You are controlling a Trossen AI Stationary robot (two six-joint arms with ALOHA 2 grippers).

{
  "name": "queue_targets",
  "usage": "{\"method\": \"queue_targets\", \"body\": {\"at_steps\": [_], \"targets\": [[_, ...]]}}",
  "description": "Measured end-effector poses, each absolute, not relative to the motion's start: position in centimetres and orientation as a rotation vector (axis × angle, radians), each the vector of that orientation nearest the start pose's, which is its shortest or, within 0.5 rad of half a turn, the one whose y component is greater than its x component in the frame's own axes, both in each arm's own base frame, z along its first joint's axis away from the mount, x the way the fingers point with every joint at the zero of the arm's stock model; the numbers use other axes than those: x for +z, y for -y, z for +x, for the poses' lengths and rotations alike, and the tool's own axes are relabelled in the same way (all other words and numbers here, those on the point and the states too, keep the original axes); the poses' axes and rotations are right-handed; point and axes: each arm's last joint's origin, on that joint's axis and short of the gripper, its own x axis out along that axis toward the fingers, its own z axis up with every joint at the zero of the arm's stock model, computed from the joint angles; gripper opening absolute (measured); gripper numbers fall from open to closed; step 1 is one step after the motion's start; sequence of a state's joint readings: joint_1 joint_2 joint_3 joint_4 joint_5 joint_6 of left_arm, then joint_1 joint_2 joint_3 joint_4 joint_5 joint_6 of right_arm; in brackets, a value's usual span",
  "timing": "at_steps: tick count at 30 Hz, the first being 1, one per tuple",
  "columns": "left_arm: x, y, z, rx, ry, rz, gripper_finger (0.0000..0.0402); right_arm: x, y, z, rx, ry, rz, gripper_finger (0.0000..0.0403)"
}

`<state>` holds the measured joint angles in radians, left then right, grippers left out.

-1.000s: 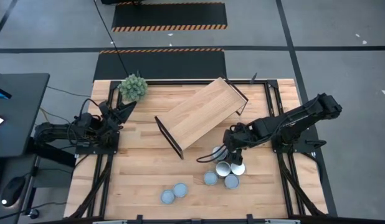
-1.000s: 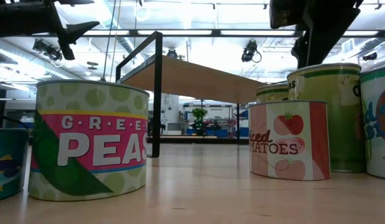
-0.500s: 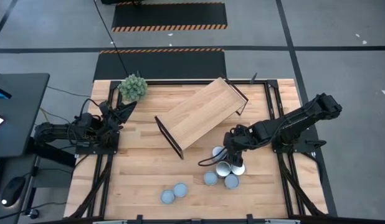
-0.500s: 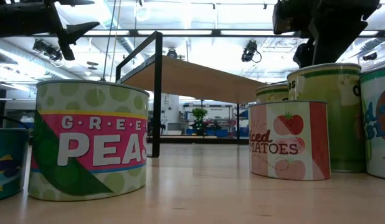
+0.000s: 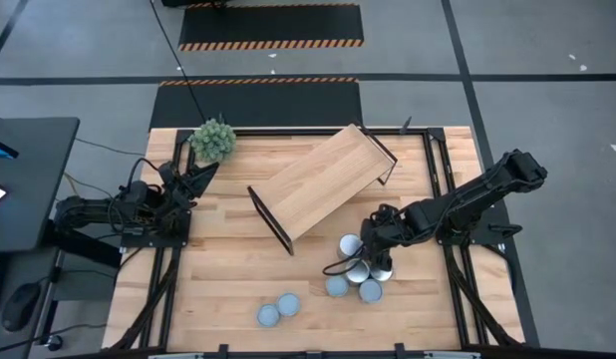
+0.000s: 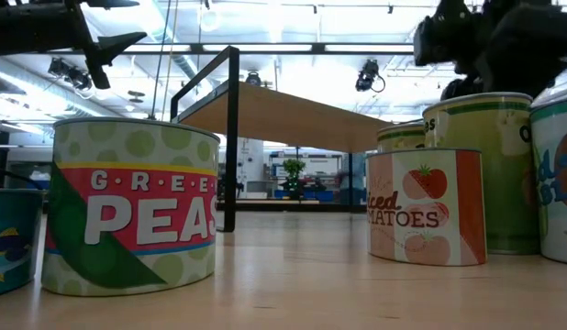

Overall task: Pick and place cans onto a shelf
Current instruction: Put the canned peaches on the shelf

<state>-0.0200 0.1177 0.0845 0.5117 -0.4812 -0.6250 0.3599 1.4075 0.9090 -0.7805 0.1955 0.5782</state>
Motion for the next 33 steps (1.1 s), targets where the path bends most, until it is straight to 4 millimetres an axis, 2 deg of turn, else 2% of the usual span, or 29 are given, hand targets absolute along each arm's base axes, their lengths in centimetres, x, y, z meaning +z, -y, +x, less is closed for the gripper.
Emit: {"method": "queue_targets", "body": {"at_steps": [8, 11, 17, 22, 24, 33], "targets": [[22.9, -1.2, 8.8, 0.293, 0.597, -0.722, 0.0215, 19.8, -7.8, 23.2, -0.202, -1.232, 0.127, 0.0393], [22.9, -1.2, 8.8, 0.294, 0.597, -0.722, 0.0215, 19.6, -7.4, 23.4, -0.197, -1.221, 0.119, 0.0375], [22.9, -1.2, 8.8, 0.294, 0.597, -0.722, 0.0215, 19.3, -6.6, 23.4, -0.167, -1.247, 0.095, 0.0313], [22.9, -1.2, 8.8, 0.292, 0.598, -0.729, 0.0215, 19.8, -5.9, 23.0, -0.095, -1.287, 0.073, 0.031], [22.9, -1.2, 8.8, 0.284, 0.603, -0.754, 0.0215, 20.8, -5.6, 22.7, -0.062, -1.301, 0.067, 0.031], [22.9, -1.1, 8.8, 0.274, 0.596, -0.776, 0.0215, 28.6, -3.8, 21.8, 0.104, -1.27, -0.01, 0.0313]]}}
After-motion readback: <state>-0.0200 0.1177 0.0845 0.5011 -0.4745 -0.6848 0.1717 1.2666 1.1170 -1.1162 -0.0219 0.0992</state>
